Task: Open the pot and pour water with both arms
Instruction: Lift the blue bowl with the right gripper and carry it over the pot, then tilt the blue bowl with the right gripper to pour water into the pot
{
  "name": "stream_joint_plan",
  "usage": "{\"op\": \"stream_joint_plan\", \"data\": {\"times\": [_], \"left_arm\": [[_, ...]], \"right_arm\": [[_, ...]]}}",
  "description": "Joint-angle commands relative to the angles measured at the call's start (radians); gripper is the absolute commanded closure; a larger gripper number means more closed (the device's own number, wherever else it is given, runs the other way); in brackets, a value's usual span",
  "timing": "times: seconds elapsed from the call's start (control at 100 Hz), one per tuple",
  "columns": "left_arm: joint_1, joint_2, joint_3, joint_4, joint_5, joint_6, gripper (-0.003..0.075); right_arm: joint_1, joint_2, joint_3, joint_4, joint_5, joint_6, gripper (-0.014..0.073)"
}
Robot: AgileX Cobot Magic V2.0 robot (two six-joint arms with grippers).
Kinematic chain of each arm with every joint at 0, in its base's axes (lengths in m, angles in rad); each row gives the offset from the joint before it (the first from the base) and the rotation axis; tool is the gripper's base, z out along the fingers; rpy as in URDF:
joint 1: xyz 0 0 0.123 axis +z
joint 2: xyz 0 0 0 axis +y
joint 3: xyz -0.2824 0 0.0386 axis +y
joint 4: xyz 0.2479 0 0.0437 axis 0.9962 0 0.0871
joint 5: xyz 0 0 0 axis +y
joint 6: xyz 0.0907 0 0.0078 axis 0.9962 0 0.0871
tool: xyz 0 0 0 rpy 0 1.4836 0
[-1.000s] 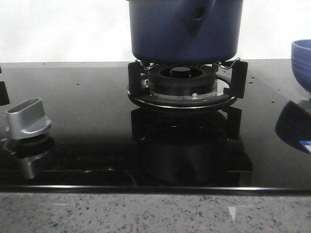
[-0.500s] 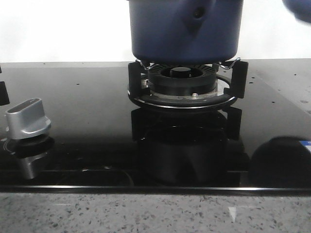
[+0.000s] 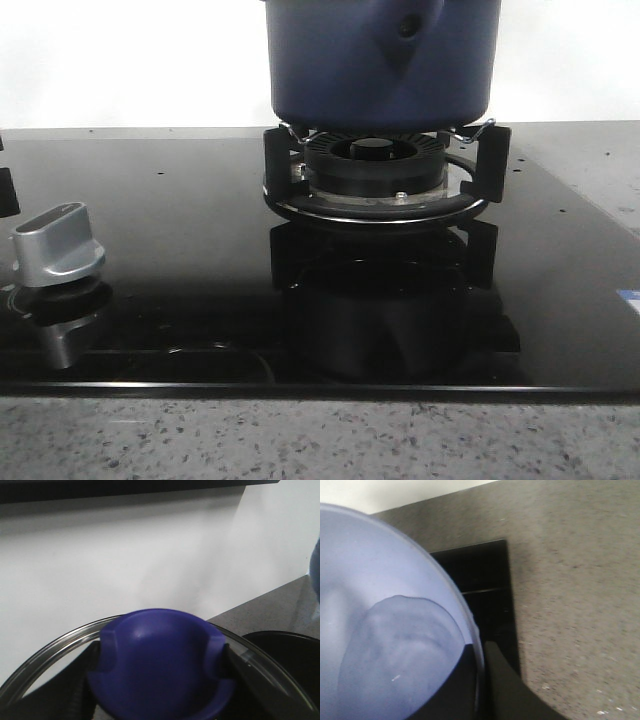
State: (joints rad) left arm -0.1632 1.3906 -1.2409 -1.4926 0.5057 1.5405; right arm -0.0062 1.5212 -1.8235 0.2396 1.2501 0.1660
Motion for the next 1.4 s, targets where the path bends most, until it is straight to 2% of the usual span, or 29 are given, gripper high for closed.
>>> {"op": "stream_joint_plan", "data": {"times": [0.0, 0.24, 0.66, 0.94, 1.14, 1.39], "left_arm": [[0.002, -0.042, -0.034, -0.067, 0.005, -0.006, 0.0405], [0.002, -0.042, -0.034, -0.067, 0.005, -0.006, 0.0405], [0.002, -0.042, -0.034, -0.067, 0.005, -0.006, 0.0405], [0.002, -0.042, -0.034, -0.067, 0.005, -0.006, 0.0405], [0.002, -0.042, -0.034, -0.067, 0.005, -0.006, 0.0405], [0.002, -0.042, -0.034, -0.067, 0.005, -0.006, 0.0405]], "right_arm": [[0.054, 0.009, -0.069, 0.026, -0.055, -0.008, 0.0658], [0.150, 0.112, -0.158, 0.005, -0.151, -0.008, 0.0658], [0.164, 0.158, -0.168, -0.081, -0.390, -0.084, 0.0655], [0.237, 0.193, -0.166, -0.269, -0.443, -0.084, 0.0641], [0.301, 0.206, -0.164, -0.448, -0.477, -0.082, 0.0641], [0.309, 0.205, -0.164, -0.549, -0.484, -0.066, 0.0641]]}}
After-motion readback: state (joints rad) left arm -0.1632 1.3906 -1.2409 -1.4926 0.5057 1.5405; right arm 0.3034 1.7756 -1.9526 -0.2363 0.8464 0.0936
